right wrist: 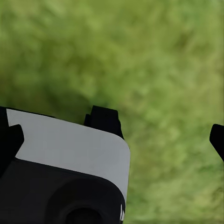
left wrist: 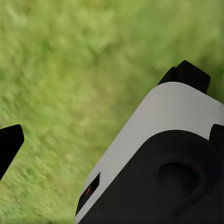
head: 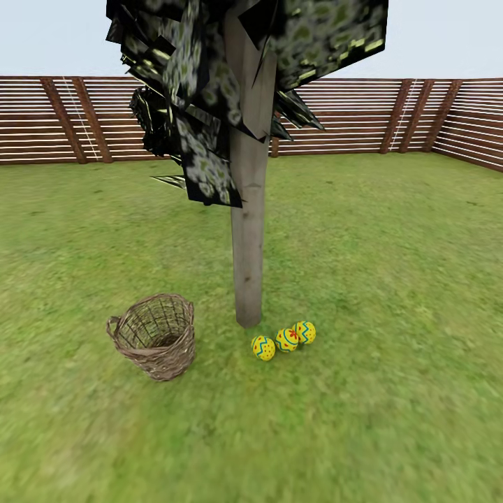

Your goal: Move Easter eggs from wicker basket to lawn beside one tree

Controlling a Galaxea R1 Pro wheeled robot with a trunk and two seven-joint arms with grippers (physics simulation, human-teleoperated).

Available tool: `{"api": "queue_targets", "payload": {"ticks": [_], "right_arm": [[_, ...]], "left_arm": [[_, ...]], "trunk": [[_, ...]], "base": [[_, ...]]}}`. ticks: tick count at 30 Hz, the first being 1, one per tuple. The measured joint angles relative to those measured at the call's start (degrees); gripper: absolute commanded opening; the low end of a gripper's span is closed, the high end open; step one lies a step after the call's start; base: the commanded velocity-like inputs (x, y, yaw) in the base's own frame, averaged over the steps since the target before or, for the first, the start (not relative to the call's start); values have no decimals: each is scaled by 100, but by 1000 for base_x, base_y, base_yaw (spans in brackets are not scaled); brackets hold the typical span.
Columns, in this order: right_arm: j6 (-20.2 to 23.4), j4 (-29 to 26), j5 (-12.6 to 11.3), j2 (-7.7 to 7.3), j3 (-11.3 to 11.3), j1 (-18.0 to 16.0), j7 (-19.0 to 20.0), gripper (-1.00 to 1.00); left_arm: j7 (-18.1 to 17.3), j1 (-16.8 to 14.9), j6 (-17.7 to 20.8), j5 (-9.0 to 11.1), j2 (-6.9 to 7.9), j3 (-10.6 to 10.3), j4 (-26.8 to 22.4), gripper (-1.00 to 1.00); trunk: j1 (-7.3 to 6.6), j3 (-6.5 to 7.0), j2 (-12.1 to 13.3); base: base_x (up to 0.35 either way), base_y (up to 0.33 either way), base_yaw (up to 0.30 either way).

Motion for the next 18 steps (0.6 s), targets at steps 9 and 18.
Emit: {"api": "queue_targets", "payload": {"ticks": [9,18], "right_arm": [[0,0,0,0,0,0,0,100],[1,0,0,0,0,0,0,100]], "left_arm": [[-1,0,-1,0,0,0,0,100],[-2,0,-1,0,0,0,0,100]], "trunk": [[0,0,0],[0,0,0]], "base": [[0,0,0],[0,0,0]]}}
